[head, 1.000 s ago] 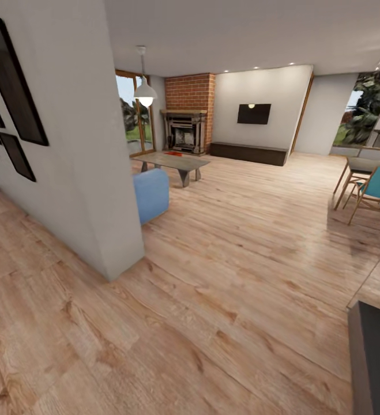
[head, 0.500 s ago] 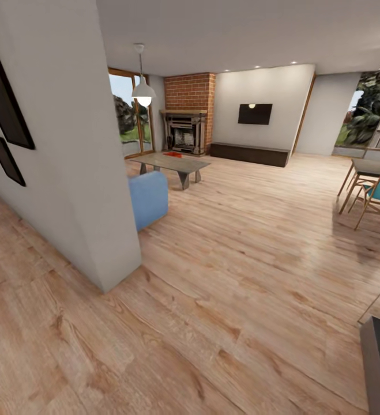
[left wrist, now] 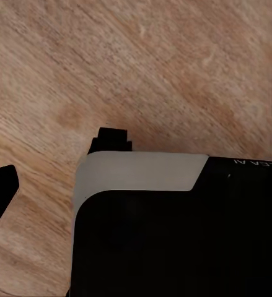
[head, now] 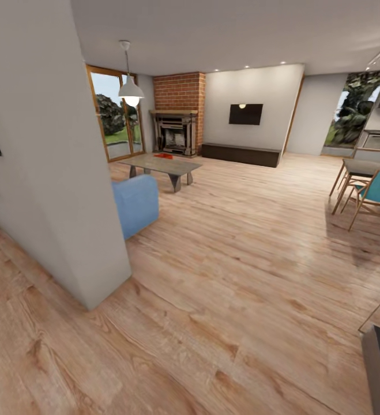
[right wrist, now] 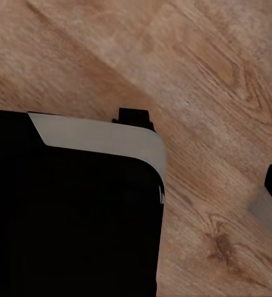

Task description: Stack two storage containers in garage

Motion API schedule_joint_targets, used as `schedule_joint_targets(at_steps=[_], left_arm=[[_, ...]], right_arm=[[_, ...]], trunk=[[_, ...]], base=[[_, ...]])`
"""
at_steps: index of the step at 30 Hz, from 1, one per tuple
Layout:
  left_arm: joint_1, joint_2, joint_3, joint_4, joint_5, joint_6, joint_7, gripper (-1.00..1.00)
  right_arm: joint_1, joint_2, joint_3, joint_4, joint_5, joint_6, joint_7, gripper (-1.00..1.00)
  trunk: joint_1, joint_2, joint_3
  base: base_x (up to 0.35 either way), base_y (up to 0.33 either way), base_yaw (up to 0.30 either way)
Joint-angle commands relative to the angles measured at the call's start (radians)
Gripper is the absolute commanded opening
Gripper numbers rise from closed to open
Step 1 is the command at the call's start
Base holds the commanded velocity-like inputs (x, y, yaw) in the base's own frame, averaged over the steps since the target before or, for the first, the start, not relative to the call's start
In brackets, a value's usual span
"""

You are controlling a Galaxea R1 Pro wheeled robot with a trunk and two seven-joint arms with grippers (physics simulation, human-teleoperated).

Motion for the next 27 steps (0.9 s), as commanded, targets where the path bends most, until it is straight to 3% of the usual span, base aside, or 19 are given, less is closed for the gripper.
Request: schedule_joint_targets(at_steps=[1,14,27], left_arm=[[0.000,0.000,-0.001,0.000,0.010,0.004,-0.004,1.00],[0.000,0.000,-0.001,0.000,0.010,0.004,-0.004,1.00],[0.000,0.000,-0.001,0.000,0.010,0.004,-0.005,1.00]], right_arm=[[-0.001,0.001,0.008,0.003,-0.009,-0.005,-0.001,1.00],[-0.001,0.001,0.008,0.003,-0.009,-0.004,-0.001,1.00],[-0.001,0.001,0.008,0.003,-0.008,-0.004,-0.001,1.00]], trunk=[[0.001,0.000,-0.001],[0.001,0.000,0.004],[0.001,0.000,0.004]], base=[[0.320,0.000,-0.234],[0.320,0.000,-0.232],[0.320,0.000,-0.016]])
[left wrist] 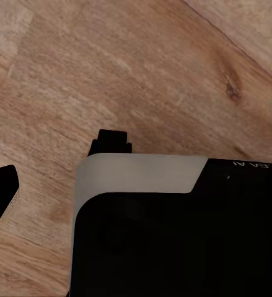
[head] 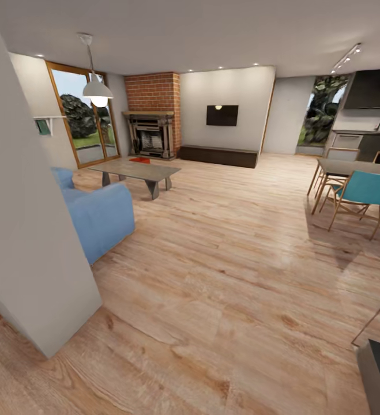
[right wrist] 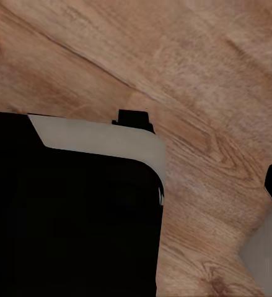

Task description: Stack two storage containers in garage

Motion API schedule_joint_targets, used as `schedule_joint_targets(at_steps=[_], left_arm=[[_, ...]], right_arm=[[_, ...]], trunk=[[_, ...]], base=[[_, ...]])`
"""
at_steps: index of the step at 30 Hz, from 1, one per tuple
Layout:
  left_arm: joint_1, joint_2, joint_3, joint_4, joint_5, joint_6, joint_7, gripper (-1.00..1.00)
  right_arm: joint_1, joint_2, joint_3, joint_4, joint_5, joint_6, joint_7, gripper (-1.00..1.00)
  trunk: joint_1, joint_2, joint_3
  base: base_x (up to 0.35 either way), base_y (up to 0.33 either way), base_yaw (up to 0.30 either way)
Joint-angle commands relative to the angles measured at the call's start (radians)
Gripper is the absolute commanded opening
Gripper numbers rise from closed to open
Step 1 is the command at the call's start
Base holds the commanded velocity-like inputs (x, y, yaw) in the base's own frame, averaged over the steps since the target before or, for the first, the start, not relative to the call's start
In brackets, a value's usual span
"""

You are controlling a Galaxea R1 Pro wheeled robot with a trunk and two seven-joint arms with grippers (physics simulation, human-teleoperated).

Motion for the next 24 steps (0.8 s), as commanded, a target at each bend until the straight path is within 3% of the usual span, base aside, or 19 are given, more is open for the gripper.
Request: schedule_joint_targets(at_steps=[1,24], left_arm=[[-0.001,0.000,-0.001,0.000,0.010,0.004,-0.004,1.00],[-0.001,0.000,-0.001,0.000,0.010,0.004,-0.005,1.00]], right_arm=[[-0.001,0.001,0.008,0.003,-0.008,-0.005,-0.001,1.00],[-0.001,0.004,0.008,0.003,-0.012,-0.005,-0.001,1.00]], trunk=[[0.001,0.000,-0.001],[0.001,0.000,0.001]], base=[[0.320,0.000,0.000],[0.320,0.000,-0.226]])
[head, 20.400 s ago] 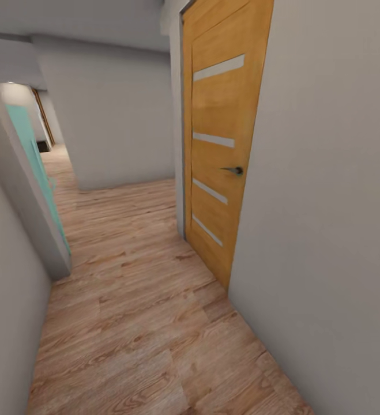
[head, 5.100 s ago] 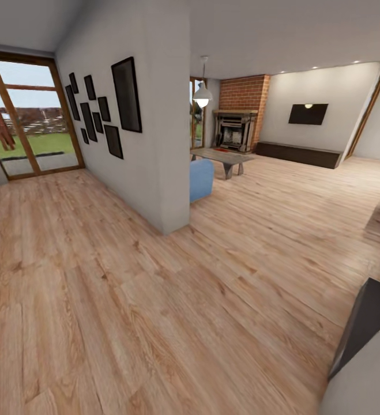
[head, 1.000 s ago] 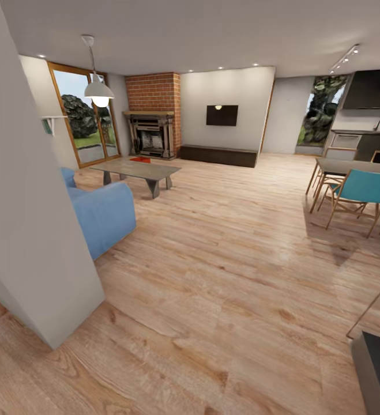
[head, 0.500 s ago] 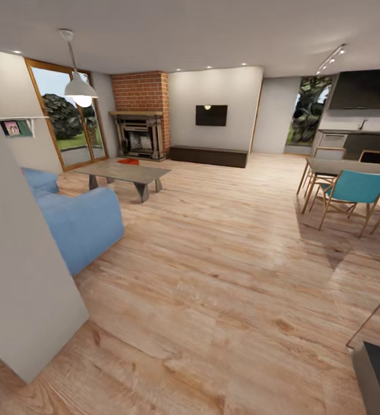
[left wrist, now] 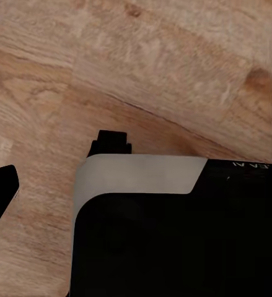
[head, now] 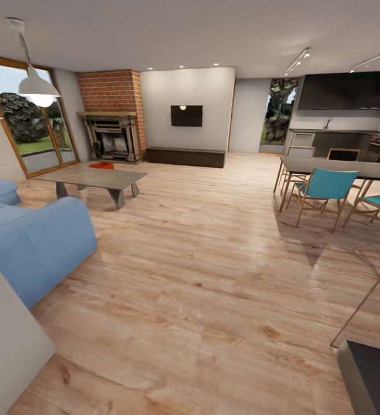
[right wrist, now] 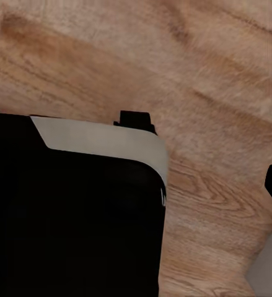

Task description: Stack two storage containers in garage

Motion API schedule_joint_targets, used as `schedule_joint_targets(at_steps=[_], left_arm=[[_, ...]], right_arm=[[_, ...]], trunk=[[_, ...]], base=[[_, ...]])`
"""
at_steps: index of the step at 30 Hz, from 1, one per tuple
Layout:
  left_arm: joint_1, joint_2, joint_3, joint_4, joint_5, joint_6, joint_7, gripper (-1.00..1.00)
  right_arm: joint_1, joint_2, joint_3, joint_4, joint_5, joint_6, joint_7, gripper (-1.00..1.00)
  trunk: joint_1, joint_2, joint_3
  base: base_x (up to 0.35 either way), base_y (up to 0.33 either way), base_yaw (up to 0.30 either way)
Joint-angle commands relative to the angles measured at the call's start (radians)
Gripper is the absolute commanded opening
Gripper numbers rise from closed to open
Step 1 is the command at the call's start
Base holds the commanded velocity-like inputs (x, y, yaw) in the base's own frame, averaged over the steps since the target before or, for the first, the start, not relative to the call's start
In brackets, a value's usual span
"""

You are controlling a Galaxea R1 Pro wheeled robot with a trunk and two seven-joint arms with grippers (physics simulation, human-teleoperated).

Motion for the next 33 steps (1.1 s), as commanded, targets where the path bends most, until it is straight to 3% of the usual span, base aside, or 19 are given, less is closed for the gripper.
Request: schedule_joint_targets(at_steps=[1,17,33], left_arm=[[0.000,0.000,-0.001,0.000,0.010,0.004,-0.004,1.00],[0.000,0.000,-0.001,0.000,0.010,0.004,-0.004,1.00],[0.000,0.000,-0.001,0.000,0.010,0.004,-0.004,1.00]], right_arm=[[-0.001,0.001,0.008,0.003,-0.008,-0.005,-0.001,1.00],[-0.001,0.000,0.008,0.003,-0.008,-0.005,-0.001,1.00],[-0.001,0.000,0.008,0.003,-0.008,-0.005,-0.001,1.00]], trunk=[[0.001,0.000,0.000],[0.001,0.000,0.008],[0.001,0.000,0.015]], base=[[0.320,0.000,-0.227],[0.320,0.000,-0.161],[0.320,0.000,-0.085]])
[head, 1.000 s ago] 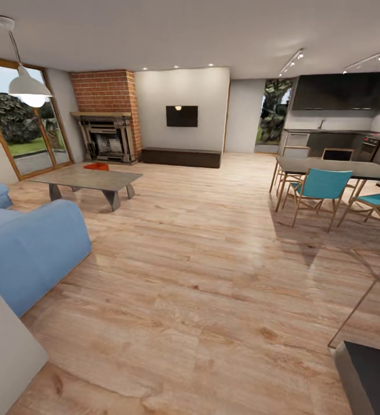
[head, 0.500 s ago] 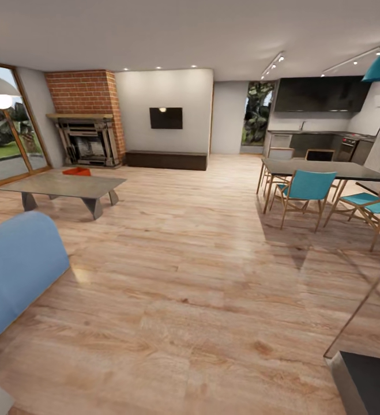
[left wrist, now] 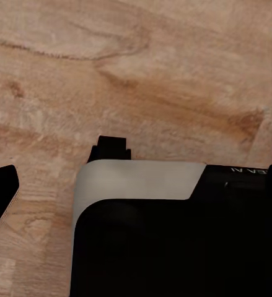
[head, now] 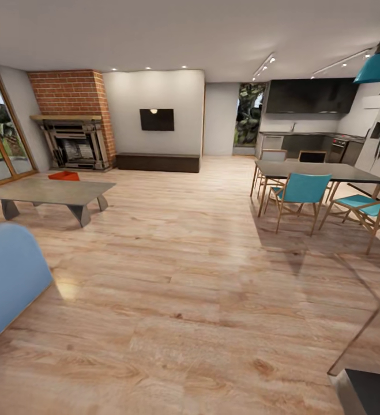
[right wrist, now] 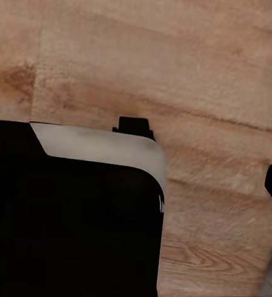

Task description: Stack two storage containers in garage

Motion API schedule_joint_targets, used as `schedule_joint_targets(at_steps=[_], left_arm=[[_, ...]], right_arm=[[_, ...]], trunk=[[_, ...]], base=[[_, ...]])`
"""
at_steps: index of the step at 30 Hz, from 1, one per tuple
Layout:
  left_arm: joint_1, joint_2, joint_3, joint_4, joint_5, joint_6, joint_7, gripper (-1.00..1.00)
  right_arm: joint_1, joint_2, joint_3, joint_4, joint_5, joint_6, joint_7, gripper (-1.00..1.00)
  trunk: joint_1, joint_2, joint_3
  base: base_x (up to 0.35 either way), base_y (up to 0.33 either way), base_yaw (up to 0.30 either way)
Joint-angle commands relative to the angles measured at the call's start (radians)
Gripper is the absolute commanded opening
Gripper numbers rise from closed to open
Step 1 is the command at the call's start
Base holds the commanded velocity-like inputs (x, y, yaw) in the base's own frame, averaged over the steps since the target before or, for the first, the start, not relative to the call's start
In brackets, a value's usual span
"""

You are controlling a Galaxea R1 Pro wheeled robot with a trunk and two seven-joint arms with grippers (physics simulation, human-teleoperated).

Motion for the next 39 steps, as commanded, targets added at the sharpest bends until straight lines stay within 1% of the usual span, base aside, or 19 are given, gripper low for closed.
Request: schedule_joint_targets(at_steps=[1,10,18,39], left_arm=[[-0.001,0.000,-0.001,0.000,0.010,0.004,-0.004,1.00],[-0.001,0.000,-0.001,0.000,0.010,0.004,-0.004,1.00],[-0.001,0.000,-0.001,0.000,0.010,0.004,-0.004,1.00],[-0.001,0.000,-0.001,0.000,0.010,0.004,-0.004,1.00]], right_arm=[[-0.001,0.001,0.008,0.003,-0.009,-0.005,-0.001,1.00],[-0.001,0.001,0.008,0.003,-0.008,-0.001,-0.001,1.00],[-0.001,-0.001,0.008,0.003,-0.007,-0.004,-0.001,1.00],[-0.001,-0.003,0.007,0.003,-0.007,-0.006,-0.001,1.00]], trunk=[[0.001,0.000,-0.001],[0.001,0.000,-0.001],[0.001,0.000,-0.001],[0.001,0.000,-0.001]], base=[[0.320,0.000,-0.008],[0.320,0.000,0.003],[0.320,0.000,0.140],[0.320,0.000,0.003]])
